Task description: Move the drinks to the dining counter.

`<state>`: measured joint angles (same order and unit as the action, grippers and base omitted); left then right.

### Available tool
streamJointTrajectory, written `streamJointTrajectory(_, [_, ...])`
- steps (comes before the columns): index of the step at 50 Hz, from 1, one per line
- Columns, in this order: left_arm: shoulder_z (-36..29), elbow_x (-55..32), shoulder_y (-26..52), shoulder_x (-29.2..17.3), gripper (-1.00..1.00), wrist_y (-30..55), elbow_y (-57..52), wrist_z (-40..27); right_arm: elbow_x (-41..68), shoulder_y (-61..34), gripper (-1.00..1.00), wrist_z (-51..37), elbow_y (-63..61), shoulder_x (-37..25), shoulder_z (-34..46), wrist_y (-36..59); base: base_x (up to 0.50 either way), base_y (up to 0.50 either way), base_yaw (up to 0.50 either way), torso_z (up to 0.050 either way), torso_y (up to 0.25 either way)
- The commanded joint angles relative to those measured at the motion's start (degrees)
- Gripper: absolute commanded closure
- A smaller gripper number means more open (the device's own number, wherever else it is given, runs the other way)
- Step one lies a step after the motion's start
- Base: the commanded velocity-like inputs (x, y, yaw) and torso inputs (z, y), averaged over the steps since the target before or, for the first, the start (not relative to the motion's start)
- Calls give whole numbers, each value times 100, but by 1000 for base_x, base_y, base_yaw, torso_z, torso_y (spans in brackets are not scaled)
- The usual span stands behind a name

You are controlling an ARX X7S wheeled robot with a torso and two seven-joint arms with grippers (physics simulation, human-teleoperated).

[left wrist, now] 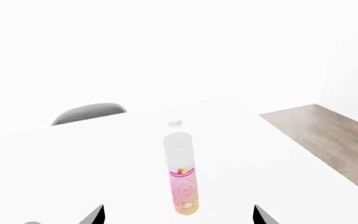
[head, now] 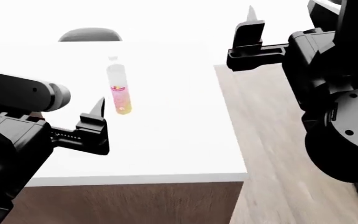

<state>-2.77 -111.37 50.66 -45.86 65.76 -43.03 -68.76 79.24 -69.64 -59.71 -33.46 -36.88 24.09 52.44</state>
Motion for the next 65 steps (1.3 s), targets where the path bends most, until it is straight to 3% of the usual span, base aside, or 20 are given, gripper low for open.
streamJointTrajectory(1, [-13, -12, -29, -31, -100, -47, -44, -3, -10, -1, -100, -153, -12, -45, 11, 30, 493, -256, 0, 0, 0])
streamJointTrajectory(65, [-140, 216, -106, -110, -100, -131, -40, 205, -112, -151, -100, -95, -5, -43, 157, 18, 317, -476, 0, 0, 0])
